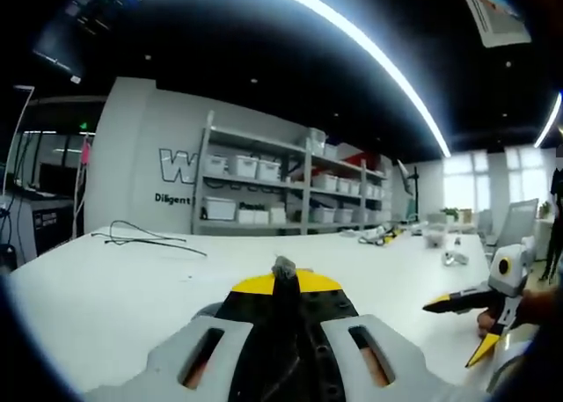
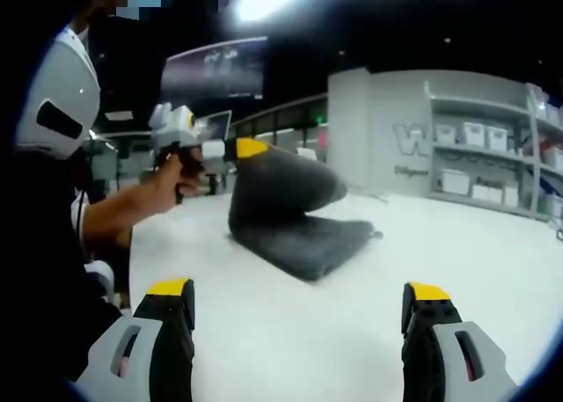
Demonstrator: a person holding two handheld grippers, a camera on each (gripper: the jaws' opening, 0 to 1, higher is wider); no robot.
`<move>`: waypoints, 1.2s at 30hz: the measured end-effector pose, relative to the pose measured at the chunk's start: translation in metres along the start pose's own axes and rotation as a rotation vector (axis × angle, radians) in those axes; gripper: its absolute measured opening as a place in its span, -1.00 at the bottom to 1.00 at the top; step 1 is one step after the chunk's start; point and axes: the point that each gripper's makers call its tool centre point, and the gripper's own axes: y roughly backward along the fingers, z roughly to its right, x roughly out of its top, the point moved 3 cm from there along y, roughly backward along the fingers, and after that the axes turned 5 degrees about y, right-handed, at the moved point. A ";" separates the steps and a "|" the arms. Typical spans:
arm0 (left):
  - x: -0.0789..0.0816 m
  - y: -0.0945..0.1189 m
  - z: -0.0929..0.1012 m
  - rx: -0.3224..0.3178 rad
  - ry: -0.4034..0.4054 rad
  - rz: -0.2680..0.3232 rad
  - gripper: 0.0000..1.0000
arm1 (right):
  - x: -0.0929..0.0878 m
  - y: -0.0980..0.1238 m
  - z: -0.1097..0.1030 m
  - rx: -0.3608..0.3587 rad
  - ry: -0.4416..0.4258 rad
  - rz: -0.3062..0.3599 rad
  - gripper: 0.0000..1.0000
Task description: Open the folded towel by lifting each exposed corner and separating the folded layers until the towel lies flat within the target outline without major curled edges
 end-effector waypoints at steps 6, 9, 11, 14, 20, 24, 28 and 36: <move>0.002 0.003 -0.007 0.018 -0.001 0.010 -0.91 | -0.001 -0.001 -0.002 0.005 -0.003 0.002 0.99; 0.004 0.006 -0.012 0.030 -0.001 0.021 -0.91 | -0.001 -0.001 -0.003 0.005 -0.003 -0.001 0.99; 0.005 0.007 -0.014 0.038 0.002 0.026 -0.91 | -0.001 -0.001 -0.003 0.003 -0.007 0.003 0.99; 0.006 0.008 -0.018 0.047 0.002 0.032 -0.91 | 0.000 -0.001 -0.002 -0.001 -0.005 0.002 0.99; 0.007 0.010 -0.024 0.063 -0.001 0.039 -0.91 | 0.000 -0.002 -0.003 0.002 -0.005 -0.001 0.99; 0.008 0.011 -0.028 0.072 -0.003 0.042 -0.91 | 0.000 -0.004 -0.003 0.004 -0.007 0.000 0.99; 0.009 0.012 -0.032 0.082 -0.006 0.042 -0.91 | 0.000 -0.005 -0.004 0.010 -0.001 -0.006 0.99; 0.008 0.015 -0.040 0.104 0.011 0.045 -0.91 | 0.001 -0.008 -0.004 0.011 0.001 -0.005 0.99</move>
